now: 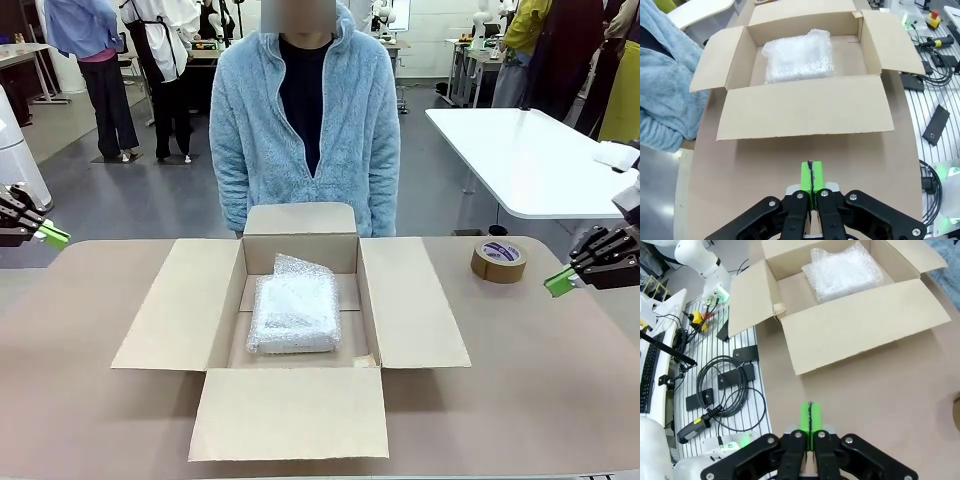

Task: Wrap the clocks to prevent damage.
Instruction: Once the human has placed the objects inside and stepped back, release both hands from the side flaps of the Package Box.

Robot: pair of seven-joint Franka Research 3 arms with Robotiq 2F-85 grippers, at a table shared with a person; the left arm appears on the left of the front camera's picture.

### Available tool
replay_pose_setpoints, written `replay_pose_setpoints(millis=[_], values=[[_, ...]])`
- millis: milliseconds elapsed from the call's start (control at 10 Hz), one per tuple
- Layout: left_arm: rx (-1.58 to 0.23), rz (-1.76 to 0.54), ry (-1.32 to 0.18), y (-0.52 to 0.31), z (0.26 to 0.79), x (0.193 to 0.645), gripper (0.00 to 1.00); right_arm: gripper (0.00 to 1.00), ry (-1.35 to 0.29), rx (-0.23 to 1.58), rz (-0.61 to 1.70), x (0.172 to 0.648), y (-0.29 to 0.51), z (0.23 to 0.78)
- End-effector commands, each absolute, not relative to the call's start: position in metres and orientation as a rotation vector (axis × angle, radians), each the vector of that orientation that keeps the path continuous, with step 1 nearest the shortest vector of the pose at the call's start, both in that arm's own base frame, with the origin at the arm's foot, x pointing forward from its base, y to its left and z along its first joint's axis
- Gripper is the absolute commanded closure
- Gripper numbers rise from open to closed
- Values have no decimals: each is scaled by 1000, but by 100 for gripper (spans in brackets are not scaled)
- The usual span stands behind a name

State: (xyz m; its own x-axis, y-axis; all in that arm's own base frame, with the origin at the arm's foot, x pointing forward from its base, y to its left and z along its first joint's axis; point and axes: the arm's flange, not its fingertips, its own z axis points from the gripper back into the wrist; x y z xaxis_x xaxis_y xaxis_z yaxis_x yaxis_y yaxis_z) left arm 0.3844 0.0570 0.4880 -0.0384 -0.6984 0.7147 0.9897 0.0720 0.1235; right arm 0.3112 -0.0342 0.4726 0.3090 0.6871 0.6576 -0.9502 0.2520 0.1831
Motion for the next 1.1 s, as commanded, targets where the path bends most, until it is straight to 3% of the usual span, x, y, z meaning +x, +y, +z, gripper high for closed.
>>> replay_pose_setpoints(millis=[0,300,1000], values=[[-532,-1443,-721,58,483,389,100,99,-526,663,1159,322,-34,472],[-613,-1396,-773,71,475,394,100,99,-614,717,1155,327,-49,467],[-650,-1347,-752,76,456,400,100,99,-602,735,1115,333,-51,455]])
